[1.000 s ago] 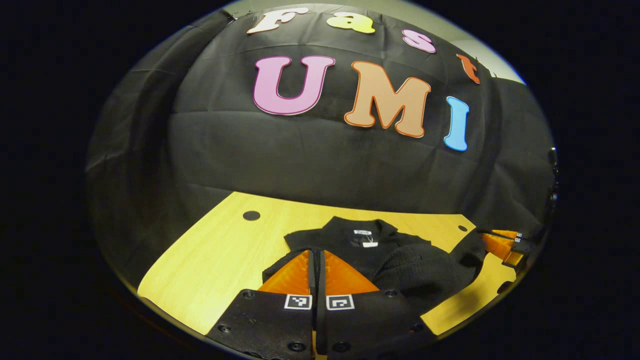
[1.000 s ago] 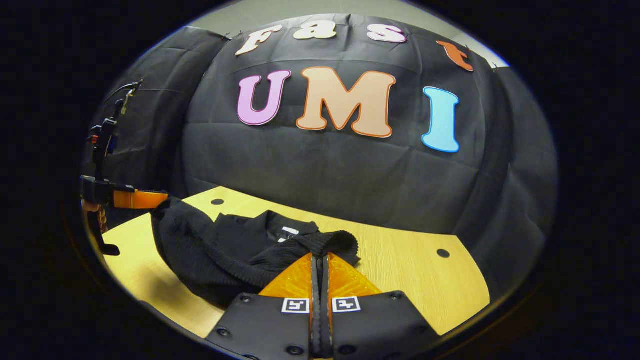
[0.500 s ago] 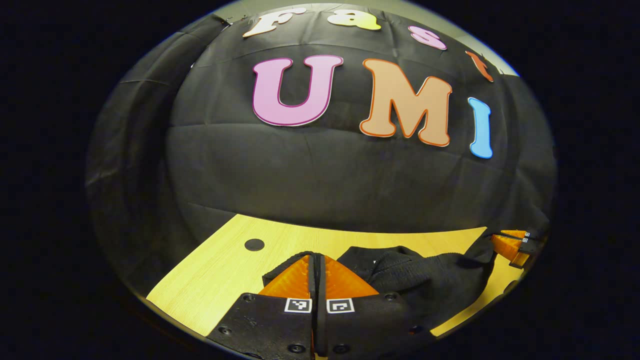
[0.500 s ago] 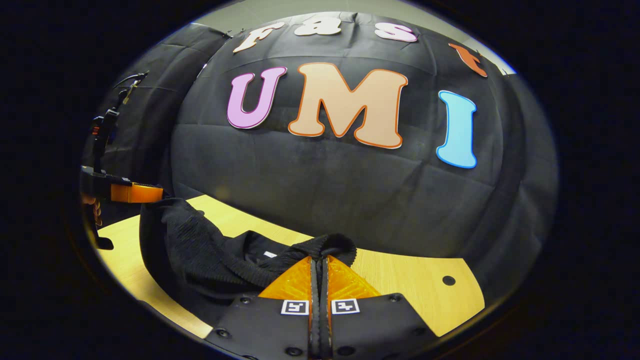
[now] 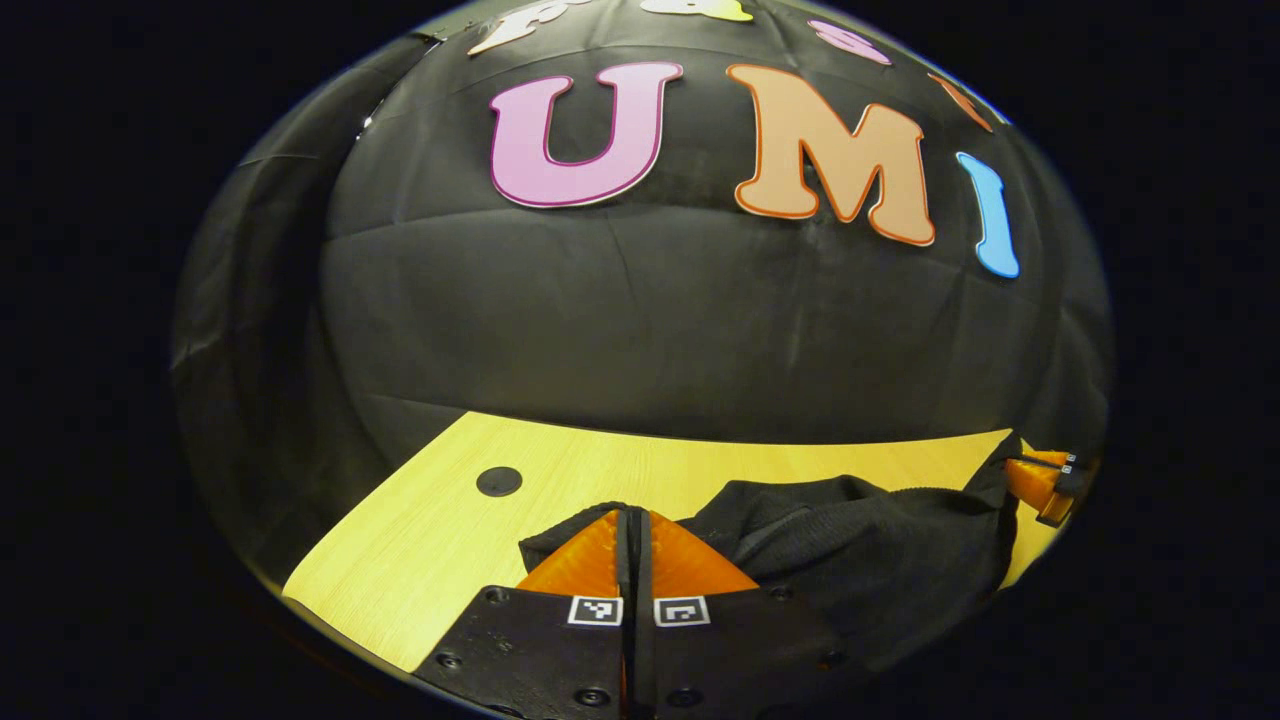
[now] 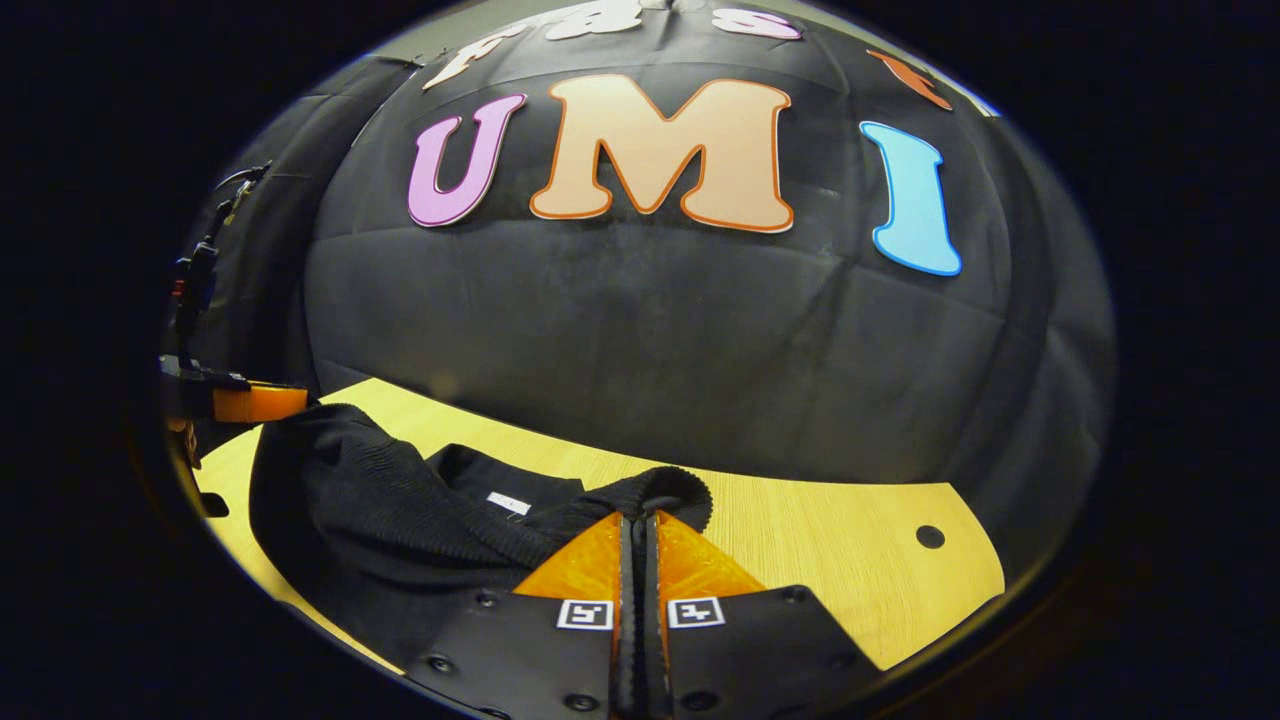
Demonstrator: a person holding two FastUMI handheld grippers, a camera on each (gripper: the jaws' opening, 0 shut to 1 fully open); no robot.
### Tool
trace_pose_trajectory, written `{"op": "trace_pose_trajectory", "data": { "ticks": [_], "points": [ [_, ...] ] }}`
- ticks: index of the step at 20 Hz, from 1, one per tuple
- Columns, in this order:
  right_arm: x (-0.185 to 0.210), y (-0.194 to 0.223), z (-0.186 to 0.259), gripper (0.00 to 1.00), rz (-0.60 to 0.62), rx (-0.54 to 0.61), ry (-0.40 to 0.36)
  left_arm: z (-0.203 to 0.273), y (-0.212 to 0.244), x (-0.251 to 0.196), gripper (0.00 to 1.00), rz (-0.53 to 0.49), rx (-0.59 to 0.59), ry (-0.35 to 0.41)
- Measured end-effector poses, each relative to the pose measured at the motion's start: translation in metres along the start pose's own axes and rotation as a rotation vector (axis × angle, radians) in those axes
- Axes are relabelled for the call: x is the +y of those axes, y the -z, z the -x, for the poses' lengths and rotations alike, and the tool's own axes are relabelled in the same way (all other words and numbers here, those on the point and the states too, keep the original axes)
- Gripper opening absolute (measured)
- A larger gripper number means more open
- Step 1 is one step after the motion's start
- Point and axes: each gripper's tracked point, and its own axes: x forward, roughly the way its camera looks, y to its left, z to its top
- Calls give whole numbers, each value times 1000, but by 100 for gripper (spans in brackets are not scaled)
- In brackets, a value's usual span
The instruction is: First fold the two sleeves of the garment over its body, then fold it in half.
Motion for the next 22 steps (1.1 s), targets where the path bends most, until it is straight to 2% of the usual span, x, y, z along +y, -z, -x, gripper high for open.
{"op": "trace_pose_trajectory", "data": {
  "ticks": [1,3,4,6,7,9,10,11,17,19,22],
  "points": [
    [0,1,-1,10,14,-3,2,0,2,0,0,-2,6,-6],
    [1,-2,-2,14,24,-16,-1,-6,-3,-5,10,-4,-5,5],
    [2,-4,-3,16,20,-24,-3,-5,-7,-7,24,-13,-10,9],
    [-2,-5,-1,39,5,-30,-2,-4,-12,-8,49,-29,-24,17],
    [-6,-6,-1,59,0,-29,6,-2,-15,-12,57,-30,-33,28],
    [-15,-6,0,100,2,-30,32,-3,-21,-13,84,-45,-46,26],
    [-17,-10,4,100,0,-37,38,3,-24,-14,97,-49,-52,24],
    [-19,-14,7,99,-6,-45,42,5,-27,-15,98,-44,-60,27],
    [-35,-47,50,99,0,-122,67,47,-55,-7,97,-52,-138,-13],
    [-32,-61,70,99,11,-156,59,70,-72,0,97,-80,-199,-43],
    [-24,-80,107,99,19,-202,45,108,-99,5,96,-62,-291,-52]
  ]
}}
